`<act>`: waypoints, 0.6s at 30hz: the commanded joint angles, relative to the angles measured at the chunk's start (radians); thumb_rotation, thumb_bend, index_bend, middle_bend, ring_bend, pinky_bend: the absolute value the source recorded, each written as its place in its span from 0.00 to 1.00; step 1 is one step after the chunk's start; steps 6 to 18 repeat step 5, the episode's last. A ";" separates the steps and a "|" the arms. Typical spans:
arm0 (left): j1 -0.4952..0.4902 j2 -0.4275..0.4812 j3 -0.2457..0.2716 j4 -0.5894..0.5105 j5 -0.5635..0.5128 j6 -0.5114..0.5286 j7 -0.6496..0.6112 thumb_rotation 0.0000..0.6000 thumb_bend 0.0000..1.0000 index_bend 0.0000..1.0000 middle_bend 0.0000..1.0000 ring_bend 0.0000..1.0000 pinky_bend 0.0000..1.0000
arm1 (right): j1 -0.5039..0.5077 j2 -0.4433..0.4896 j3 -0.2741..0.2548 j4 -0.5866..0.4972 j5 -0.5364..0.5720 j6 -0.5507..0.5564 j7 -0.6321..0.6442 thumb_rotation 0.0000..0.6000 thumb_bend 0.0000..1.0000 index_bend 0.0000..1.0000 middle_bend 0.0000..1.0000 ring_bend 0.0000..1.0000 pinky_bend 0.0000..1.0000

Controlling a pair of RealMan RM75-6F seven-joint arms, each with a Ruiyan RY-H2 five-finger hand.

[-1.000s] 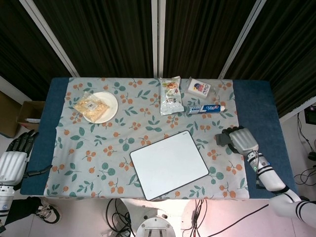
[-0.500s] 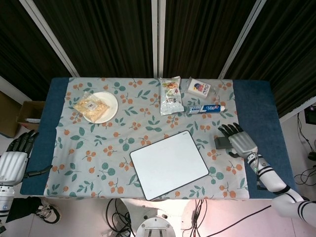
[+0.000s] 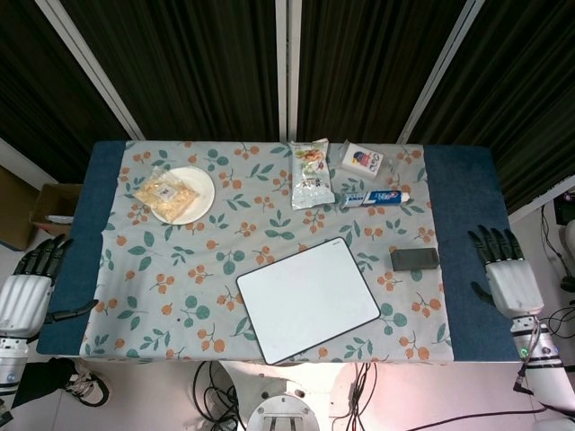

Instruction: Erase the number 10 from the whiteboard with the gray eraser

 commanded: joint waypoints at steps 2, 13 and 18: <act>-0.001 0.000 -0.001 0.000 -0.003 -0.003 0.003 0.57 0.04 0.04 0.03 0.06 0.17 | -0.103 0.033 0.020 -0.023 0.043 0.095 0.007 1.00 0.13 0.00 0.00 0.00 0.00; -0.004 0.003 -0.001 -0.005 -0.003 -0.007 0.007 0.57 0.04 0.04 0.03 0.06 0.17 | -0.109 0.034 0.034 -0.018 0.058 0.071 0.030 1.00 0.12 0.00 0.00 0.00 0.00; -0.004 0.003 -0.001 -0.005 -0.003 -0.007 0.007 0.57 0.04 0.04 0.03 0.06 0.17 | -0.109 0.034 0.034 -0.018 0.058 0.071 0.030 1.00 0.12 0.00 0.00 0.00 0.00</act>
